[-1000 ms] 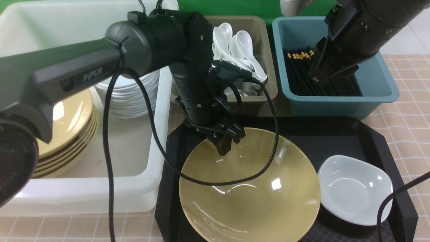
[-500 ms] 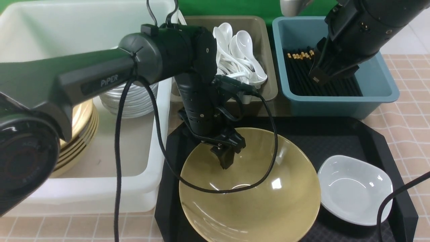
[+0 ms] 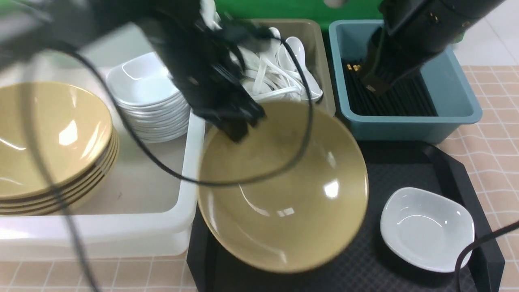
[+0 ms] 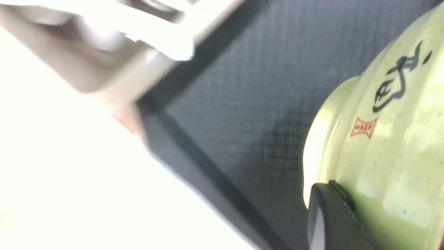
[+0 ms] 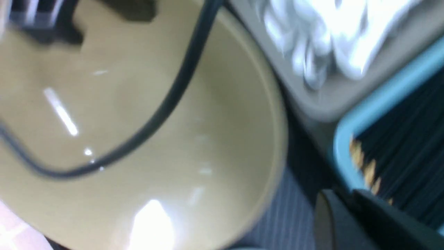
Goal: On brown table put chopsticks spoon bowls plates into blue grey white boxes.
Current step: 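Grasp the large bowl on the tray by its rim, then place the tan bowl onto the bowl stack in the left bin with the left gripper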
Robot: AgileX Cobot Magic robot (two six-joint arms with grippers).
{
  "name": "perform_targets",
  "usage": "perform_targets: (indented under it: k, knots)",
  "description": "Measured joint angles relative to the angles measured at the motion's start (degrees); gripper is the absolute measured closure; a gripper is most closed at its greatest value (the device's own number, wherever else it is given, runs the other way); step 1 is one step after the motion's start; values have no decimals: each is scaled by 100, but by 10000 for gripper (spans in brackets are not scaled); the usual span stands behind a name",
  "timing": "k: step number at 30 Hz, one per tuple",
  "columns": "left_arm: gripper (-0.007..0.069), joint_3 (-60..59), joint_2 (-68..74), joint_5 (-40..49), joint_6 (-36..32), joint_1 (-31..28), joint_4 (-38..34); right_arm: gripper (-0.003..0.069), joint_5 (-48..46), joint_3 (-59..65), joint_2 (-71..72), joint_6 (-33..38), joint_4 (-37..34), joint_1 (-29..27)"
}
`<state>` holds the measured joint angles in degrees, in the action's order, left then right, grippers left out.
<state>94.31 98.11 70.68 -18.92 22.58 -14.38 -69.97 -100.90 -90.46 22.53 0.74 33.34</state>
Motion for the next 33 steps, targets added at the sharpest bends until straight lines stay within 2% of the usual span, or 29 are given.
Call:
perform_targets:
  k: [3,6,7,10,11,14,17,20,24,27,30,31,32,33]
  knots:
    - [618,0,-725,53,-46,-690,-205,622,103,-244,67,132,-13,406]
    - [619,-76,-1414,101,-66,-1735,-323,622,293,-352,82,252,-74,744]
    - [619,-86,-1456,101,-65,-1815,-326,622,300,-352,82,263,-74,770]
    - [619,-455,-2109,108,-71,-3264,-271,622,322,-352,82,304,-42,847]
    - [619,-485,-2140,108,-71,-3421,-262,622,322,-352,82,304,-42,847]
    - [619,-1111,-2481,-35,-77,-4546,-245,622,326,-352,82,309,10,847]
    - [619,-1713,-2418,-555,-77,-5274,-288,622,326,-352,82,311,17,847]
    - [617,-2043,-2238,-1027,-77,-5535,-260,622,326,-352,82,316,23,847]
    - [592,-2197,-1920,-1530,-83,-5585,-255,622,320,-352,82,316,23,847]
    - [503,-2202,-1652,-1694,-107,-5587,-262,622,313,-352,82,322,23,847]
    - [358,-2202,-1412,-1700,-181,-5592,-232,622,302,-352,82,324,23,847]
    - [349,-2202,-1412,-1700,-181,-5592,-234,622,302,-352,82,324,23,847]
    - [266,-2202,-1330,-1712,-217,-5592,-153,622,296,-352,82,324,23,847]
    - [246,-2202,-1320,-1723,-222,-5592,-136,622,296,-352,82,324,23,847]
